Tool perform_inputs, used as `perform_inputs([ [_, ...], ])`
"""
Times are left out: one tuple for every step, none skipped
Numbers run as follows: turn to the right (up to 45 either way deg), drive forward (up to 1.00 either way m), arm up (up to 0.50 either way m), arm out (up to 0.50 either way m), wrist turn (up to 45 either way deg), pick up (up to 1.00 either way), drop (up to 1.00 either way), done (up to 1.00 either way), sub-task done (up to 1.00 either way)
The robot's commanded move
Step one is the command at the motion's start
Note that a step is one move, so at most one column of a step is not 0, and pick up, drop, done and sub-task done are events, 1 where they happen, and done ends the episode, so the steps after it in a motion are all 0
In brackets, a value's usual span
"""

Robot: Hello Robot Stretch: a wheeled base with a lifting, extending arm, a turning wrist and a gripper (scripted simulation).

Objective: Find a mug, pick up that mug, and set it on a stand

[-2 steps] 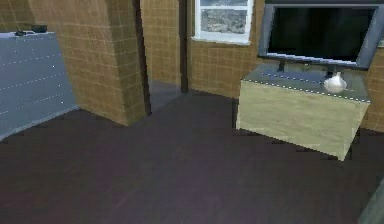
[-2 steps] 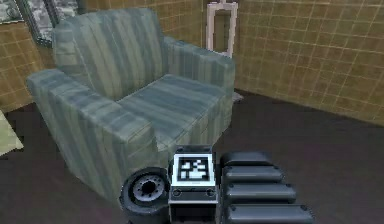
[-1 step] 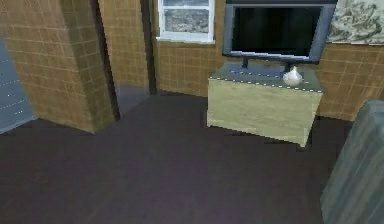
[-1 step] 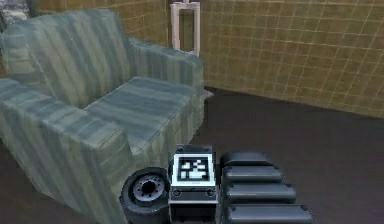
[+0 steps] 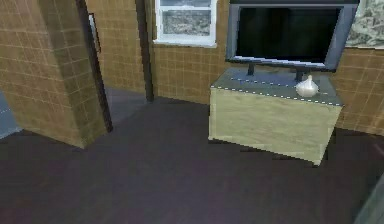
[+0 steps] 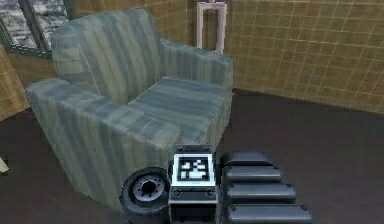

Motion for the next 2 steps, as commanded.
perform_inputs([
  [21.0,0.0,0.0,0.0,0.0,0.0,0.0,0.0,0.0],
  [0.0,1.0,0.0,0.0,0.0,0.0,0.0,0.0,0.0],
])
